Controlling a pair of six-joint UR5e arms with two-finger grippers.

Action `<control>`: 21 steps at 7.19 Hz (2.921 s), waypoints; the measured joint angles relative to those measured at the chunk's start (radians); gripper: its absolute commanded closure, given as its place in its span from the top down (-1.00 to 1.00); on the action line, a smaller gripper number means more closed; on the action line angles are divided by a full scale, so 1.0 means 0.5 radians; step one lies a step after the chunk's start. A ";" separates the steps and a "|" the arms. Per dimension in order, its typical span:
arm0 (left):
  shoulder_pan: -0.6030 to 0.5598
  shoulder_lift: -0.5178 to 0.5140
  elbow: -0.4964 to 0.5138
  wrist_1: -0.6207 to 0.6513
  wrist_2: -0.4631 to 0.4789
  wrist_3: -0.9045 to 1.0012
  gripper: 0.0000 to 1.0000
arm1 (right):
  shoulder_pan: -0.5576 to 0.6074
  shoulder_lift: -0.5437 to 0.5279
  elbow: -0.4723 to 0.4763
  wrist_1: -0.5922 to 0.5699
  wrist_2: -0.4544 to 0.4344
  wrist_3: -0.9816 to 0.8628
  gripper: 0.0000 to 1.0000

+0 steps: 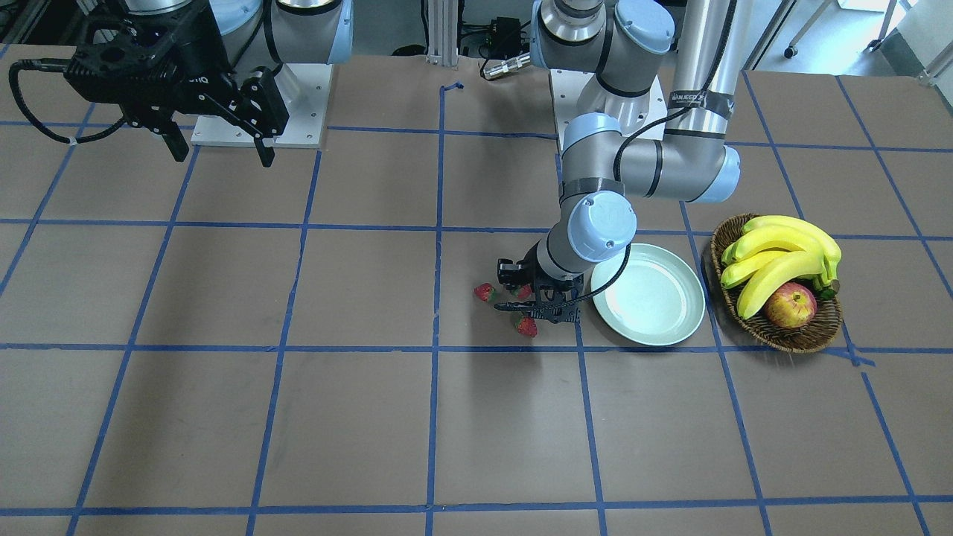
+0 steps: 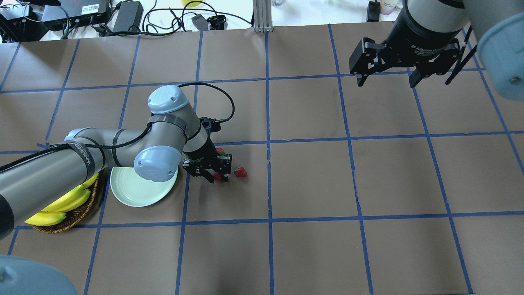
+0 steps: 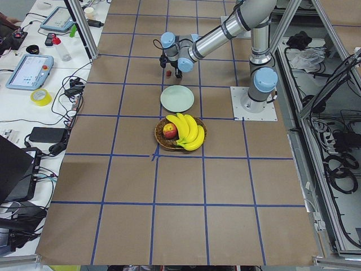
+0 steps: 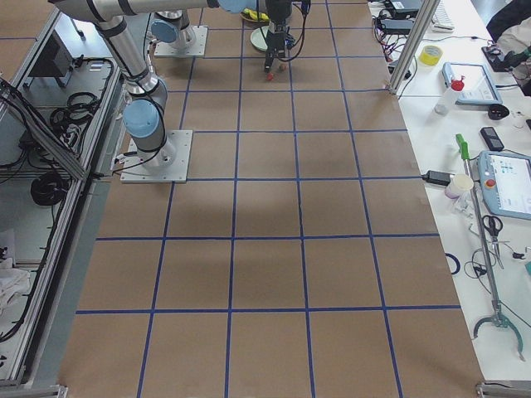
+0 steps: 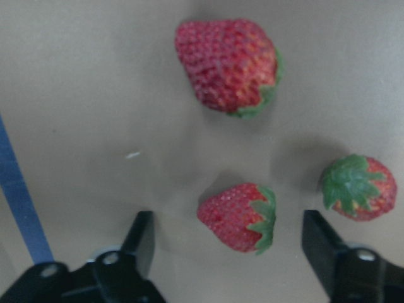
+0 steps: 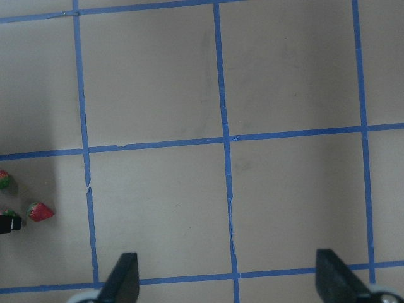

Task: Collect all strawberries into plate
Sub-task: 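Lower the left gripper and grasp the strawberry nearest the plate, then lift the strawberry over the plate and open the left gripper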

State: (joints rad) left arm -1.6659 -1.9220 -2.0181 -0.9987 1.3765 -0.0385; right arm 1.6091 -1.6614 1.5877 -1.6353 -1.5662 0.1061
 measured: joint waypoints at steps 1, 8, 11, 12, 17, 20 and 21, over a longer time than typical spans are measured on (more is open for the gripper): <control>0.000 0.001 0.004 0.003 -0.001 0.000 -1.00 | 0.000 0.000 0.000 0.000 0.000 0.000 1.00; 0.149 0.167 0.478 -0.555 0.330 0.090 -1.00 | 0.000 0.000 0.000 -0.002 0.002 -0.004 1.00; 0.551 0.171 0.440 -0.652 0.455 0.423 -1.00 | 0.000 0.000 0.000 0.000 0.000 -0.006 1.00; 0.662 0.138 0.416 -0.649 0.457 0.481 -1.00 | 0.000 0.000 0.000 0.000 0.001 -0.006 1.00; 0.801 0.036 0.333 -0.632 0.463 0.525 1.00 | 0.000 0.000 0.002 0.000 0.001 -0.007 1.00; 0.798 0.052 0.356 -0.632 0.444 0.506 1.00 | 0.000 0.000 0.002 -0.001 0.000 -0.007 1.00; 0.775 0.062 0.410 -0.631 0.402 0.488 1.00 | 0.000 0.000 0.001 -0.001 0.000 -0.009 1.00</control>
State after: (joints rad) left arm -1.2785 -1.8912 -1.8129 -1.3141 1.5773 0.2053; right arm 1.6091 -1.6613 1.5883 -1.6356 -1.5661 0.1018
